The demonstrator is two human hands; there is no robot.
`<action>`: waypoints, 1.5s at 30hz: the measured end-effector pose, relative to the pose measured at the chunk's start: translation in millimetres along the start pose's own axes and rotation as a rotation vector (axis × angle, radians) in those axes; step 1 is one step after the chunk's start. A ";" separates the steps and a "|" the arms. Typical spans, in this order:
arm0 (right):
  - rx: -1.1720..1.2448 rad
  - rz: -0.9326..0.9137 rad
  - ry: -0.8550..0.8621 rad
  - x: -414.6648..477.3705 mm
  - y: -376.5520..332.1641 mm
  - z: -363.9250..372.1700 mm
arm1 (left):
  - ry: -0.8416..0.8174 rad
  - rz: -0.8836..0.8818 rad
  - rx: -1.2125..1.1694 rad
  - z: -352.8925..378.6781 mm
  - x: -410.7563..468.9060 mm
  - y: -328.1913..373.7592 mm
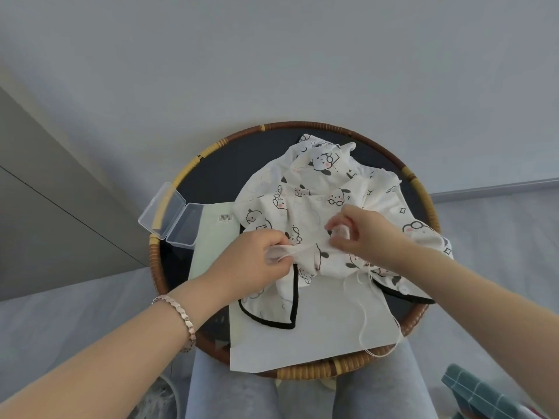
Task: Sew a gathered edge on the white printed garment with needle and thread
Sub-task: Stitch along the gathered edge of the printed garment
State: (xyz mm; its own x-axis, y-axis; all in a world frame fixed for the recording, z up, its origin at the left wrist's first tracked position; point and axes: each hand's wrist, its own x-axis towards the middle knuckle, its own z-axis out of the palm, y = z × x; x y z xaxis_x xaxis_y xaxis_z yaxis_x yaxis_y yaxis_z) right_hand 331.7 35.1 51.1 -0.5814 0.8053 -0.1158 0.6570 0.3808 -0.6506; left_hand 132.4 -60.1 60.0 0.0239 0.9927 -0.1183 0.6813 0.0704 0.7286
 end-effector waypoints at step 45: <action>0.302 -0.052 0.182 -19.6 -5.7 8.0 | 0.193 -0.177 0.205 45.0 -14.3 22.8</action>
State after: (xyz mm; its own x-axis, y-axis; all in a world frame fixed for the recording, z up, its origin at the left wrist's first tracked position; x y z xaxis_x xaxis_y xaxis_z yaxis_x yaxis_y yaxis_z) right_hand 335.5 13.5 51.0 -0.4976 0.8665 0.0409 0.4418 0.2937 -0.8477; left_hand 180.5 -77.1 47.9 -0.2339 0.9684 -0.0868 0.7960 0.2420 0.5548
